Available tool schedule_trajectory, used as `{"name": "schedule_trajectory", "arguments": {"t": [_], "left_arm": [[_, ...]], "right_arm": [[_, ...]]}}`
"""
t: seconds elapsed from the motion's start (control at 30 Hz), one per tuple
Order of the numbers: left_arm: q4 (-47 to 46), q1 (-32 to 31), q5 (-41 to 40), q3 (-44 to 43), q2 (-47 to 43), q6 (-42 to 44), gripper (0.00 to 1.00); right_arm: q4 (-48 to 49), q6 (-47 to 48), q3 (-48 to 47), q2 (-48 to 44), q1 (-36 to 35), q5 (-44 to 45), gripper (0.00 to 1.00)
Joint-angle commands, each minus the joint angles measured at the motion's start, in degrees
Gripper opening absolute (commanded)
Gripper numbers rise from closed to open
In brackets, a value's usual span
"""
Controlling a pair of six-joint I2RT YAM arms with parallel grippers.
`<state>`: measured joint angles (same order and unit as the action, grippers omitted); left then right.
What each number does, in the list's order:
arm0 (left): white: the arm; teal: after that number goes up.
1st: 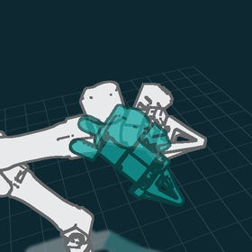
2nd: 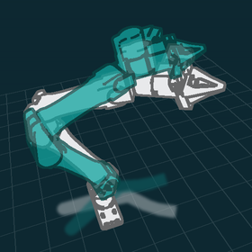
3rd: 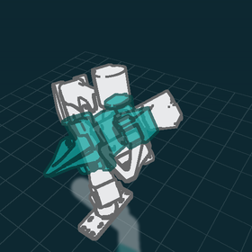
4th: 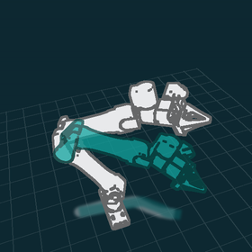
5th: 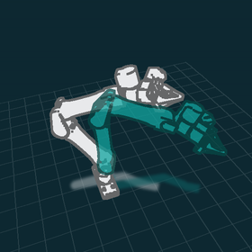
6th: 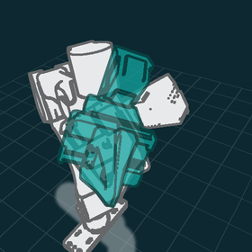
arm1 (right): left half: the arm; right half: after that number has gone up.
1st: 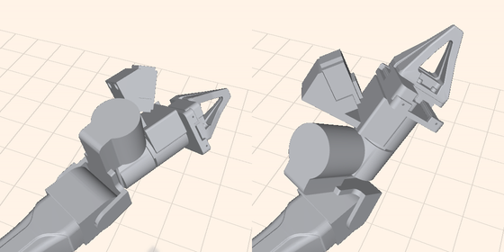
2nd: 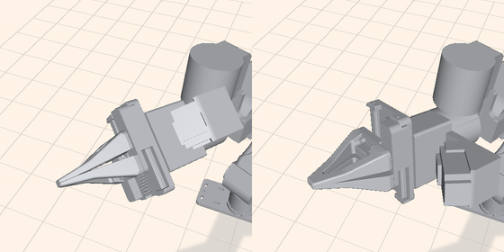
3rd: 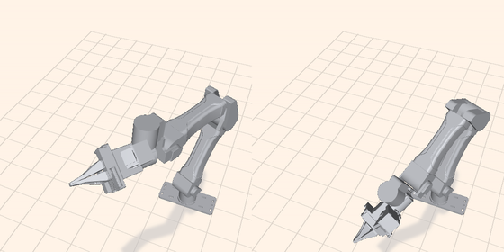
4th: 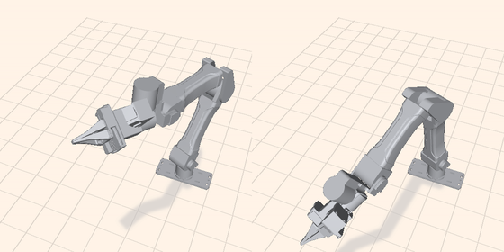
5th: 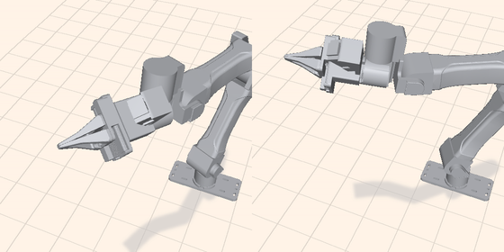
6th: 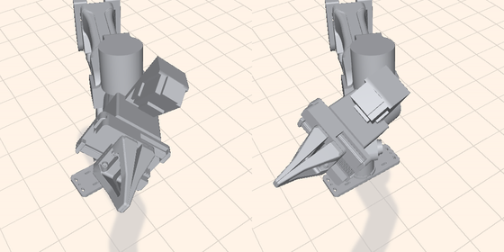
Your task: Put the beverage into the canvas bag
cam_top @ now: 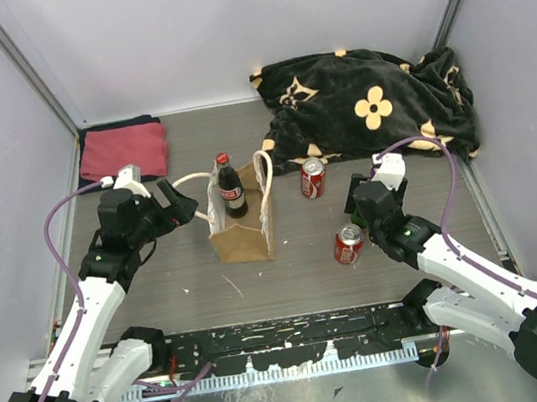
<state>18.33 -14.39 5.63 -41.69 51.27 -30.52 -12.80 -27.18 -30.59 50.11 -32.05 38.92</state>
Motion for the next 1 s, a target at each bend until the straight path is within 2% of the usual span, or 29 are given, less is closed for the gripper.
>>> {"name": "schedule_trajectory", "arguments": {"t": [0.0, 0.07, 0.1, 0.13, 0.2, 0.23, 0.27, 0.47, 0.7, 0.97], "left_arm": [[-0.2, 0.2, 1.2, 0.7, 0.0, -0.1, 0.98], [-0.4, 0.2, 1.2, 0.7, 0.1, -0.2, 0.98], [-0.4, 0.2, 1.1, 0.7, 0.1, -0.3, 0.98], [-0.4, 0.2, 1.2, 0.7, 0.1, -0.3, 0.98], [-0.4, 0.2, 1.2, 0.6, 0.2, -0.5, 0.98], [-0.4, 0.2, 1.2, 0.7, 0.2, -0.6, 0.98], [-0.5, 0.2, 1.2, 0.7, 0.1, -0.7, 0.98], [-0.4, 0.2, 1.4, 0.8, -0.2, -0.7, 0.98], [-0.6, 0.2, 1.5, 0.6, 0.2, -1.4, 0.98], [-0.8, 0.2, 1.8, -0.1, 0.3, -1.9, 0.98]], "right_arm": [[3.0, -0.6, 0.7, -1.5, 0.3, 1.8, 0.72], [3.0, -0.1, 0.8, -1.5, 0.3, 2.1, 0.66], [2.9, 0.1, 0.7, -1.5, 0.3, 2.2, 0.60], [2.8, 0.3, 0.7, -1.6, 0.3, 2.4, 0.51], [2.7, 0.6, 0.4, -1.7, 0.3, 2.8, 0.27], [2.6, 0.8, 0.1, -1.7, 0.2, 3.3, 0.11], [2.5, 1.1, -0.4, -1.8, 0.2, 3.7, 0.03], [1.2, 4.1, -6.3, -3.0, 0.2, 3.7, 0.01], [0.2, 8.4, -19.0, -1.2, 0.2, 2.3, 0.01], [-0.4, 9.2, -33.8, 3.8, 0.2, -3.1, 0.01]]}}
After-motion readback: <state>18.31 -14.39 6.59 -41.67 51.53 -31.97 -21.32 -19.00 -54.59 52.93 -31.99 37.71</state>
